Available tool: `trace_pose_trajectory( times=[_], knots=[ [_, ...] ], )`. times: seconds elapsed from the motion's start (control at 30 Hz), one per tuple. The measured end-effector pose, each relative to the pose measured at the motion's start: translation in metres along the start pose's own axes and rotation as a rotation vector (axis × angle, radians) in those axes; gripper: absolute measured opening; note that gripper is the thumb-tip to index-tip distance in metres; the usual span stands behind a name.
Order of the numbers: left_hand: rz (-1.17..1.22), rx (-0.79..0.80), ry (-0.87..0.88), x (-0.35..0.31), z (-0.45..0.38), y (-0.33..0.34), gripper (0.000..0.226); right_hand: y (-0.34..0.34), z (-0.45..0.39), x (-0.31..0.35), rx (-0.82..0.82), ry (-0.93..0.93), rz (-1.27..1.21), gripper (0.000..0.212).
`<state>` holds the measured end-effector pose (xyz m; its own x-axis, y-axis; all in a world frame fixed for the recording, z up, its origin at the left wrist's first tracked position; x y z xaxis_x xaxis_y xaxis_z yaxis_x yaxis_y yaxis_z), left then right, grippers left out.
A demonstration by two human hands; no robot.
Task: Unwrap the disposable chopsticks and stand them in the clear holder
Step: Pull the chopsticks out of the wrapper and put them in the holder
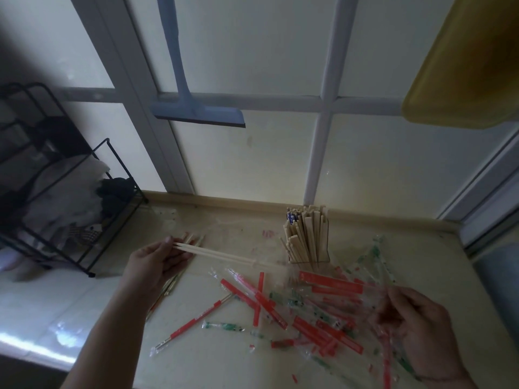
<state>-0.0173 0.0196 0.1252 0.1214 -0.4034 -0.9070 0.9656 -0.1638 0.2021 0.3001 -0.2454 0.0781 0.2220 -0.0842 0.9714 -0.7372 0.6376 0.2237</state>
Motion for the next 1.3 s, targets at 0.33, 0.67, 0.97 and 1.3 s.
trace_pose_trajectory(
  times=[0.33,0.67,0.97,1.3],
  knots=[
    [0.081,-0.101,-0.005,-0.017,-0.011,-0.034,0.031,-0.056,-0.006,-0.029,-0.245,0.295,0.024,0.017],
    [0.199,0.005,-0.145,0.024,0.008,0.045,0.026,-0.035,0.0,-0.045,-0.253,0.352,0.73,0.015],
    [0.452,0.119,-0.262,0.072,0.074,0.153,0.025,0.056,-0.008,0.048,-0.148,-0.317,0.184,0.031],
    [-0.31,0.322,-0.034,0.08,0.058,0.151,0.023,0.058,-0.097,0.089,-0.229,-0.573,0.318,0.025]
  ],
)
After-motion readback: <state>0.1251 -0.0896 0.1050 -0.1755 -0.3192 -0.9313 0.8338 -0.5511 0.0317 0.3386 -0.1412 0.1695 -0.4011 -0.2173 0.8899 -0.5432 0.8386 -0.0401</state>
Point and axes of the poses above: each hand's wrist, its own z-axis away from the middle knuckle, its own y-axis out of the palm, x = y × z, the point moved 1 cm from there along -z, towards the middle knuckle, and after that the axes turned 5 degrees about x, right-handed, at the moved point
